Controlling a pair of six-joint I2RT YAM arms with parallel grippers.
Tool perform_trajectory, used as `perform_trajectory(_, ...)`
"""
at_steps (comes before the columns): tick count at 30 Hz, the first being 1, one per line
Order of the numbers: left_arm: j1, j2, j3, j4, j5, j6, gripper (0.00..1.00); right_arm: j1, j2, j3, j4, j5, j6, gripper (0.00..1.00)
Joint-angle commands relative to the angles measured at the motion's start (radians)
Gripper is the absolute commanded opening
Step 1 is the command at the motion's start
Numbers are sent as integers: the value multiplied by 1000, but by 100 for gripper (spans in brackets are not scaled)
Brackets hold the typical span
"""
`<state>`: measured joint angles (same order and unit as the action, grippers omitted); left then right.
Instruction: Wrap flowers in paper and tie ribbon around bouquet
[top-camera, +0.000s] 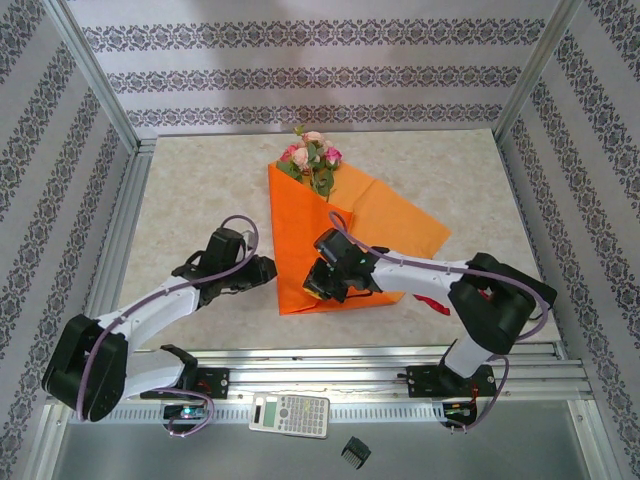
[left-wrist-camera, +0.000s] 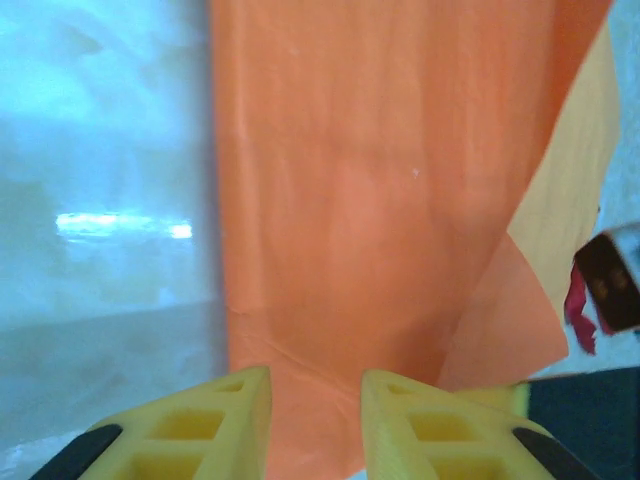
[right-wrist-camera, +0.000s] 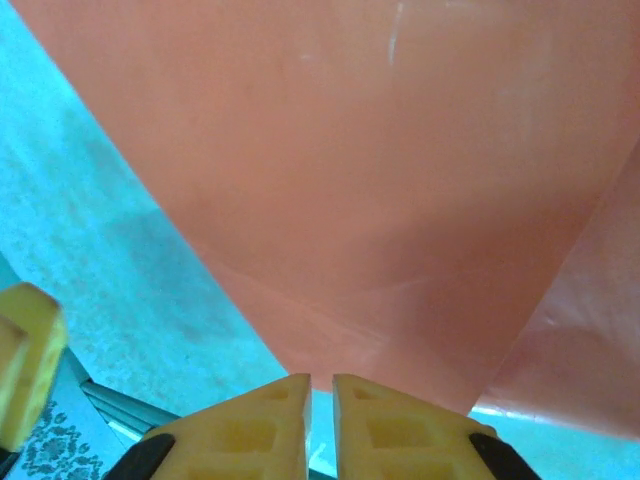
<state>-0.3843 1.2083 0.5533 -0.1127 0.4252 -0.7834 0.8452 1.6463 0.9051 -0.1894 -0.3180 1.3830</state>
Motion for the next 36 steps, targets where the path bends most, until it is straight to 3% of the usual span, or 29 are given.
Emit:
perform_trajectory(1,61,75,-22,100,121,-71,31,-1,56,12,6,-22,6,13)
perform_trajectory(7,76,236,10,260,246,-57,36,-39,46,-75,-45,27,-31,6)
perform_trajectory(16,76,402,64,378,275,-14,36,-53,61,-125,-14,14,-33,4)
perform_trajectory(21,75,434,77,399,281,-23,19,-60,66,-144,-13,11,-40,2)
perform_trajectory(24,75,416,75,398,261,-19,0,-61,63,-147,-13,11,-44,2)
perform_trajectory(29,79,420,79,419,244,-29,0,-62,72,-131,-22,-3,-68,2)
perform_trajectory(30,82,424,82,423,244,-30,0,-61,73,-125,-25,-3,-73,2)
perform_trajectory(31,87,431,88,423,240,-30,17,-63,76,-120,-29,-6,-78,1)
perform_trajectory(32,91,440,92,429,235,-28,26,-64,79,-117,-30,-10,-83,1)
perform_trajectory(36,102,499,150,432,242,-13,32,-66,91,-106,-29,-26,-93,1)
